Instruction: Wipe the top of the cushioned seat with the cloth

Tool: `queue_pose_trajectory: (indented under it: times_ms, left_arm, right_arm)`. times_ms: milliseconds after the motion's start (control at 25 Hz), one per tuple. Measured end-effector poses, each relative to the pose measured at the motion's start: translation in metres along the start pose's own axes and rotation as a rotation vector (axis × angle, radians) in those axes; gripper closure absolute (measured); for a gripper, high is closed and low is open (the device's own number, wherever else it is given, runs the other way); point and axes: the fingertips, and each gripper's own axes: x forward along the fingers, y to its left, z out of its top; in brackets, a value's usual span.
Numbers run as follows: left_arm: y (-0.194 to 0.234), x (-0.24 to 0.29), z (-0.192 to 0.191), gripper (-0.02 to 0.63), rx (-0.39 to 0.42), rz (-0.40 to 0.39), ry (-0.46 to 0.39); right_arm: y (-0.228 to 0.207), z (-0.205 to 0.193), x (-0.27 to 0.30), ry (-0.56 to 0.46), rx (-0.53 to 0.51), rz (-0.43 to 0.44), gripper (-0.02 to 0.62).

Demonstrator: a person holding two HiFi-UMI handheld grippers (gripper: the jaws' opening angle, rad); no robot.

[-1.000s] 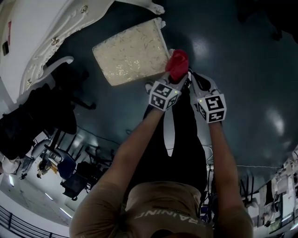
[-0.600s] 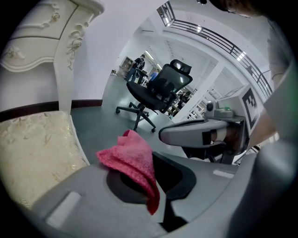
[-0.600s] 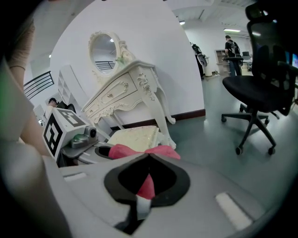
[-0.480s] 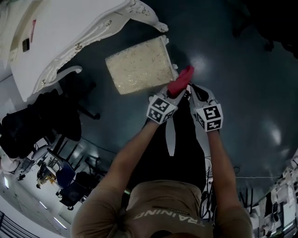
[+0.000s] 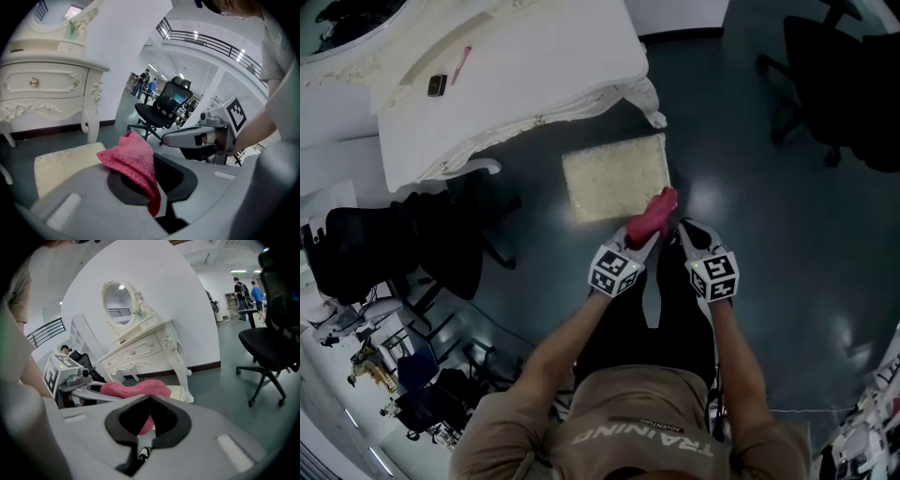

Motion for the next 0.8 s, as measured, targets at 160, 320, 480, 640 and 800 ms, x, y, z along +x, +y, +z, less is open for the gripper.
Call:
queue_pose_trajectory:
  times_ms: [160,320,480,640,800]
  left_arm:
    - [-0.004,-0.053,0.024,0.568,-0.025,0.062,-0.056]
    - [-0.007,-0.106,0.061,0.568,-0.017,0.111,-0.14]
    - [-0.009,-0.164,0.097,0.568,0.029,0.161,-0.207]
    - [-0.018,-0.217,0.124,0.568,0.057,0.198,-0.277]
    - [-0.022,-0.262,0.138,0.568,0.044,0.22,-0.307]
  right_arm:
    - [0.053,0.028,-0.014,0.007,-0.051,0.063,0.594]
    - [0.103,0.057,-0.03,0.01,-0.123,0.122,0.594]
    - [0.154,0.084,-0.041,0.017,-0.253,0.166,0.594]
    - [0.201,0.107,-0.051,0.005,-0.323,0.215,0.594]
    - [0.249,0.136,-0.06,-0.031,-0.371,0.248,0.594]
